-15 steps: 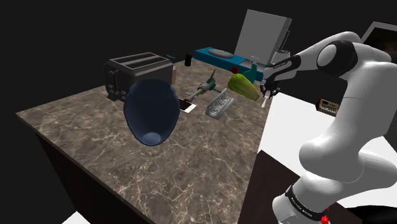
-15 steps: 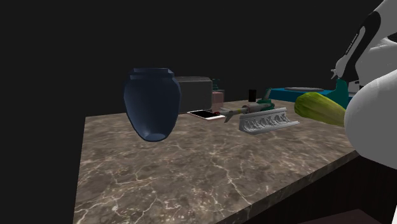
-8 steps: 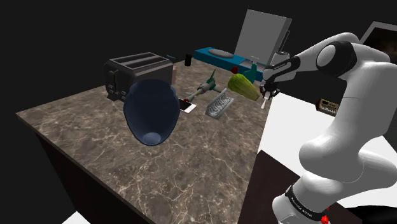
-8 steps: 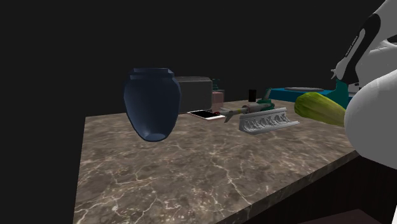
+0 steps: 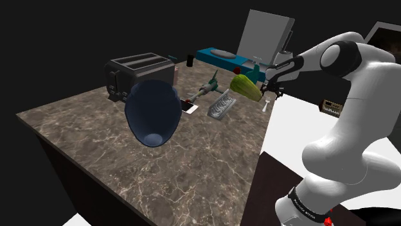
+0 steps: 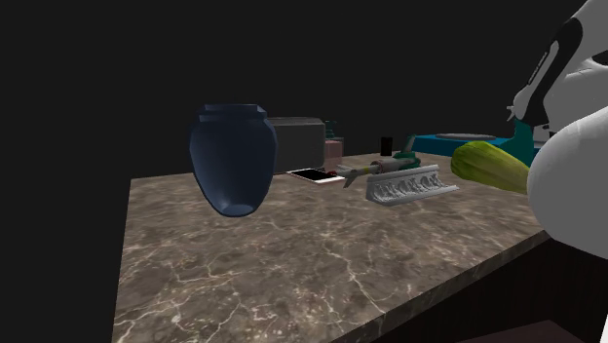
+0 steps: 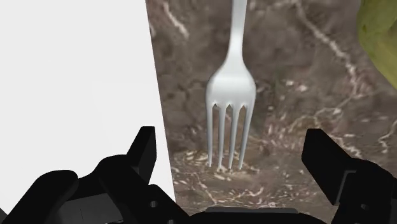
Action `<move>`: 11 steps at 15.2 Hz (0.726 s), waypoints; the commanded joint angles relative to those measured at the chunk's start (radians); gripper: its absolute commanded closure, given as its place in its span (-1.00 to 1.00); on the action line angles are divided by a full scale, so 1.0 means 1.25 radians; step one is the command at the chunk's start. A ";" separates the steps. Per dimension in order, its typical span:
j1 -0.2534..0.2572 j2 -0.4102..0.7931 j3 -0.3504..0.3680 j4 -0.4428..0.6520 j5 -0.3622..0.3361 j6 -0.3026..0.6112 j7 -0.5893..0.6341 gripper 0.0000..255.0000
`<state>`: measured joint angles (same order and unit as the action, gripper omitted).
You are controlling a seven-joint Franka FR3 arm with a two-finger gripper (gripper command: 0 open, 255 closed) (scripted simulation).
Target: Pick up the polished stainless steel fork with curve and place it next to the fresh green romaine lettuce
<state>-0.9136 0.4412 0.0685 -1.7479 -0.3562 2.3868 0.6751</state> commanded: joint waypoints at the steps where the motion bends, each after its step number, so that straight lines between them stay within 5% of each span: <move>1: 0.001 -0.029 0.005 -0.005 0.007 -0.025 -0.006 -1.00; 11: 0.003 -0.062 0.011 -0.006 0.016 -0.056 -0.011 -1.00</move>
